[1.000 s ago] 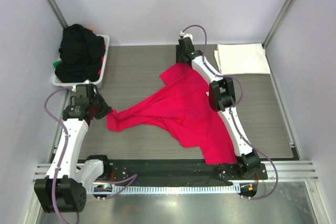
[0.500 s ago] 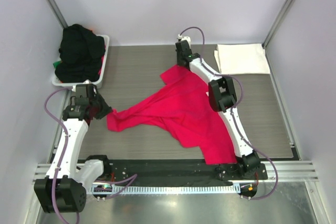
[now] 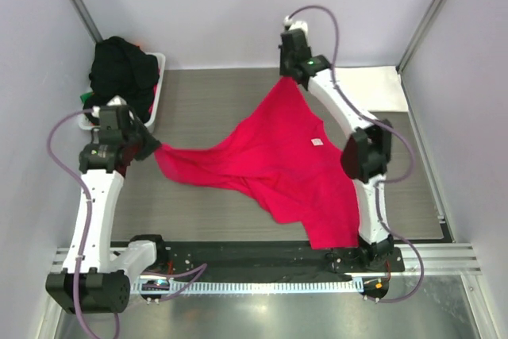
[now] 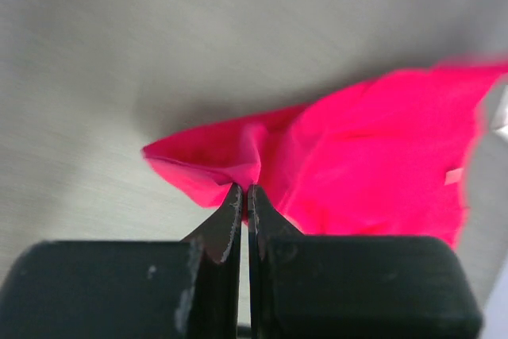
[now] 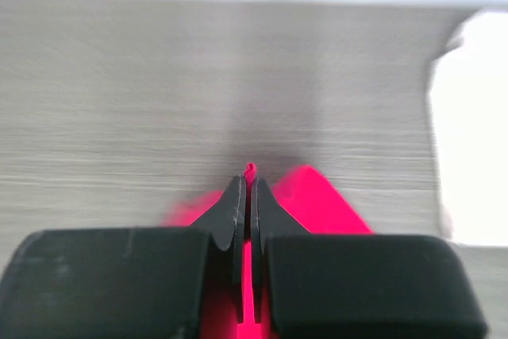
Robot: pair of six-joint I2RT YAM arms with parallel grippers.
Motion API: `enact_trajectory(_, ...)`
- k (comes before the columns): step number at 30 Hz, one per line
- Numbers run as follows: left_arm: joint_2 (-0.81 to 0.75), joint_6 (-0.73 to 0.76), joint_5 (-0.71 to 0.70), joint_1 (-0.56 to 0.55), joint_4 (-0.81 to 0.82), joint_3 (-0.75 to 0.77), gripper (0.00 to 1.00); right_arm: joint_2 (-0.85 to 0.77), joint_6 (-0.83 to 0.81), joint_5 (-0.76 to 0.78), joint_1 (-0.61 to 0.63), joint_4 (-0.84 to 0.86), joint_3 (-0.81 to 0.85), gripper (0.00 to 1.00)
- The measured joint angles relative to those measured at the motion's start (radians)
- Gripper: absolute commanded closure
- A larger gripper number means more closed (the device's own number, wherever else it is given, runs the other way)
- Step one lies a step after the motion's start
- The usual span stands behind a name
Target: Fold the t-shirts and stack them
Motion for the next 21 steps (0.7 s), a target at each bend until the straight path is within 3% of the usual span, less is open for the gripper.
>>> enact_trajectory(5,0.025,-0.026,-0.017,0.0,-0.041,0.302,1.0,-0.415,0.01,0.022,0.002,0.001,-0.092,0.99)
enact_trajectory(11,0.037,-0.065,-0.022,0.0,-0.117,0.53,1.0,-0.897,0.031,0.023,0.002,0.018,-0.21,0.99)
enact_trajectory(21,-0.024,-0.1,-0.072,0.0,-0.2,0.825,1.0,-1.323,0.025,-0.087,0.002,-0.046,-0.284,0.99)
